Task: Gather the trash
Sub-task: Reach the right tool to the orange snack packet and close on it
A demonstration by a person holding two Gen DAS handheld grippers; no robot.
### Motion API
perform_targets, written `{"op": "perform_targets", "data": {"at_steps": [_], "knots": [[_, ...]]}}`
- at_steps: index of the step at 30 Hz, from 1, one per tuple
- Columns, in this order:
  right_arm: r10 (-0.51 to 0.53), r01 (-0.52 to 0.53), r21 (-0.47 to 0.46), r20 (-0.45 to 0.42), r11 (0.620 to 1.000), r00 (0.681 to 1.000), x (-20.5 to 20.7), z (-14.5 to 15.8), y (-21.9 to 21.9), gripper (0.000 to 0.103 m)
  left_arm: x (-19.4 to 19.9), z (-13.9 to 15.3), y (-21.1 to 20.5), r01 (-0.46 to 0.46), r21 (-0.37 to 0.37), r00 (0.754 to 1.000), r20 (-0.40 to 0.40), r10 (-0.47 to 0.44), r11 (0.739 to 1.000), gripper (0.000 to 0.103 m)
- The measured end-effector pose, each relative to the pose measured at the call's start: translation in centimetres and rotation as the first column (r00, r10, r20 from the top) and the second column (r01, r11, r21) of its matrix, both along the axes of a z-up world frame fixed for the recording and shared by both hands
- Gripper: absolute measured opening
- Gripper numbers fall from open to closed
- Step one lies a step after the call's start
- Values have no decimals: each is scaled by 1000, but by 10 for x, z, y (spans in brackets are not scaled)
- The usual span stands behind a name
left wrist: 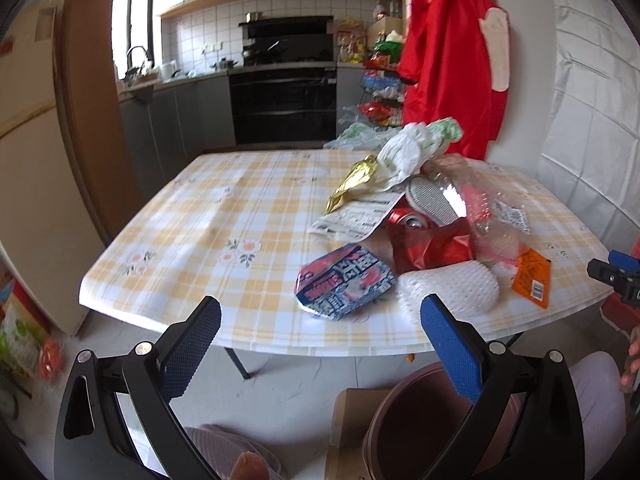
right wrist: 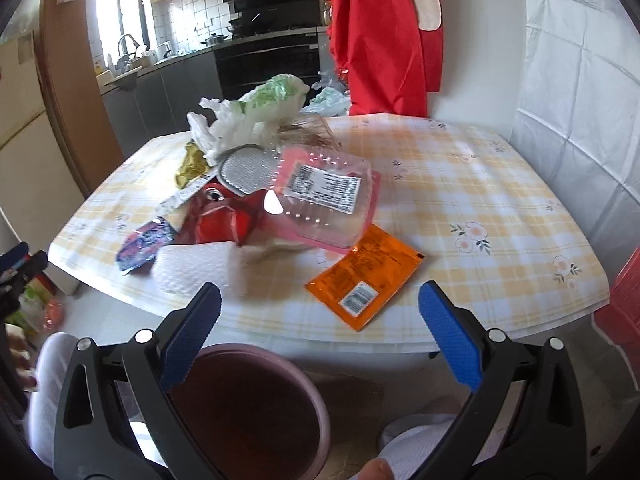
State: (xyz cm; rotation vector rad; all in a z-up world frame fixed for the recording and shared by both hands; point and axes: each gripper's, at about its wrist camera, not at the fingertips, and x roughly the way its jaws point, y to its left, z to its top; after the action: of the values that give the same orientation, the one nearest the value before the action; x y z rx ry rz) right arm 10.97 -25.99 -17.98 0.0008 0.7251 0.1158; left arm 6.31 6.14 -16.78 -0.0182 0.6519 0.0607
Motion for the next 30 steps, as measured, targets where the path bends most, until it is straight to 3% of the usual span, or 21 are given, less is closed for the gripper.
{"op": "perform_targets", "data": {"at_steps": [3,6,14,17,23,27,30], "knots": [[-29,28,-4,-15,1000,999,6,-18,-8,97,7,-12,5,-17,-52,998,-60,14,998,98],[-65,66,3,-40,998,997,16,-36,-16,97,12,-21,4,-25,-43,996,-88,21,999,98],[-120,120,-18,-32,993,992,72,-70,-9,97,28,-30,-2,-9,-74,997,-75,3,997,98],[-169,165,-80,-45,983,985,100,-83,0,97,31,-32,-4,0,-77,998,-67,-5,997,98],[-234,216,-148,-120,965,965,123,-105,-2,97,38,-38,-3,2,-90,997,-76,-8,996,98],[-247,243,-47,-160,969,956,121,-115,-22,97,43,-46,-5,3,-87,996,-93,-11,996,98],[-222,216,-49,-154,975,963,118,-116,-27,96,45,-49,-11,27,-87,995,-94,-35,996,98]]}}
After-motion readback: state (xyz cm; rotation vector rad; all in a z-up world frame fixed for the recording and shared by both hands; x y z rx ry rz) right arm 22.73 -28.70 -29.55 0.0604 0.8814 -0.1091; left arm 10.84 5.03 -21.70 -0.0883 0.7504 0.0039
